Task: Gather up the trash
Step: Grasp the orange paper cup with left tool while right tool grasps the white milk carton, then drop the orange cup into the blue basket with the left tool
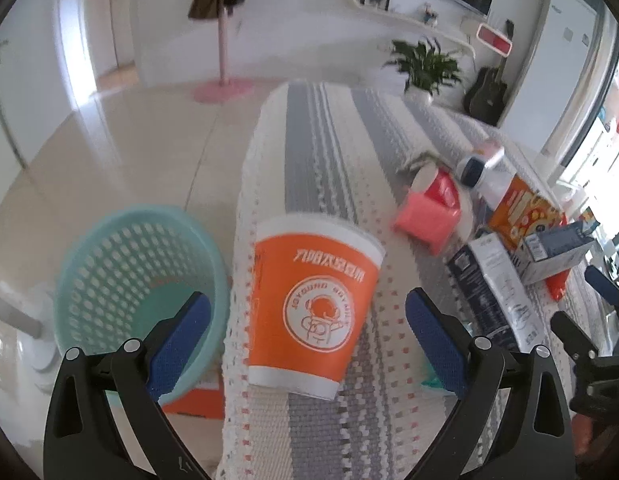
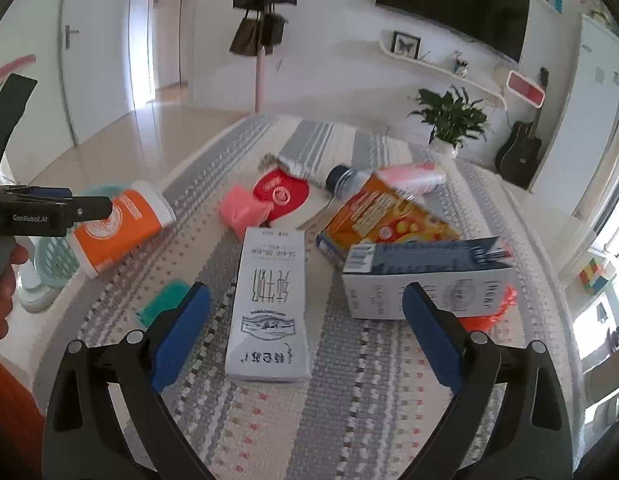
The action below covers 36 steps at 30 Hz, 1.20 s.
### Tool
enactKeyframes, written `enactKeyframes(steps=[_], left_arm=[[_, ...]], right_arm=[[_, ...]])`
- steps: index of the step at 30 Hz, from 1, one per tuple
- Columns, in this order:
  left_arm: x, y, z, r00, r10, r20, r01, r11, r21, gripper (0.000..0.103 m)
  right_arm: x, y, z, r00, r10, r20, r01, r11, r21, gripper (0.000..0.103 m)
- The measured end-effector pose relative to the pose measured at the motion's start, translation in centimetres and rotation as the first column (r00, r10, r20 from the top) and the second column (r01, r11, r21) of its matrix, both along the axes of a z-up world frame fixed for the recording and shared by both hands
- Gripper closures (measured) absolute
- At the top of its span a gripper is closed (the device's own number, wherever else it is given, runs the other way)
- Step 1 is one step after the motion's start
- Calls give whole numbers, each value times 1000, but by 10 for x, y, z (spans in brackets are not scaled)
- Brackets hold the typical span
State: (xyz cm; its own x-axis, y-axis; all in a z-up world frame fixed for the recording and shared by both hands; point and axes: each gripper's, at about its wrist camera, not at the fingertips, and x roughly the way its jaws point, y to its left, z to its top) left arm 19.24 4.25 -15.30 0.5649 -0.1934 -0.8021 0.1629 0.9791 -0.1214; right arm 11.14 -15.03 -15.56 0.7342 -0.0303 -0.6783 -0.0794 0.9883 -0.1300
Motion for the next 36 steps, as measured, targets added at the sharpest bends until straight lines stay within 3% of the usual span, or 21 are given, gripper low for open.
enactKeyframes(steps=[4,7,13,19,22,23,27,30,36], left_arm=[[15,-2,-12,997,-32,-66,32,999,1,12],[25,-9,-21,991,-56,-118,58,998,16,23],[21,-10,-27,992,-69,-110,71,997,14,29],[14,-9,-21,997,-47,-53,49,998,35,32],[9,-2,-11,999,-42,-8,42,999,9,32],[6,3,-5,999,-29,20,29,1000,7,32],[1,29,11,996,42,81,-40,999,-24,32],[-4,61,26,984,138,109,-130,988,-83,32],[-20,130,50,931,327,161,-303,940,-157,32]], right_arm=[[16,4,-14,999,-15,-33,15,1000,4,11],[25,4,-23,997,-23,-68,24,1000,17,11],[38,1,-35,992,-23,-127,30,998,56,12],[51,7,-46,982,-25,-185,34,998,46,34],[58,12,-51,977,-12,-215,20,999,35,54],[60,14,-51,976,-13,-219,20,999,28,54],[55,24,-28,988,15,-152,-12,1000,25,54],[53,48,4,992,92,-86,-89,996,31,54],[60,124,48,960,280,-11,-280,960,31,54]])
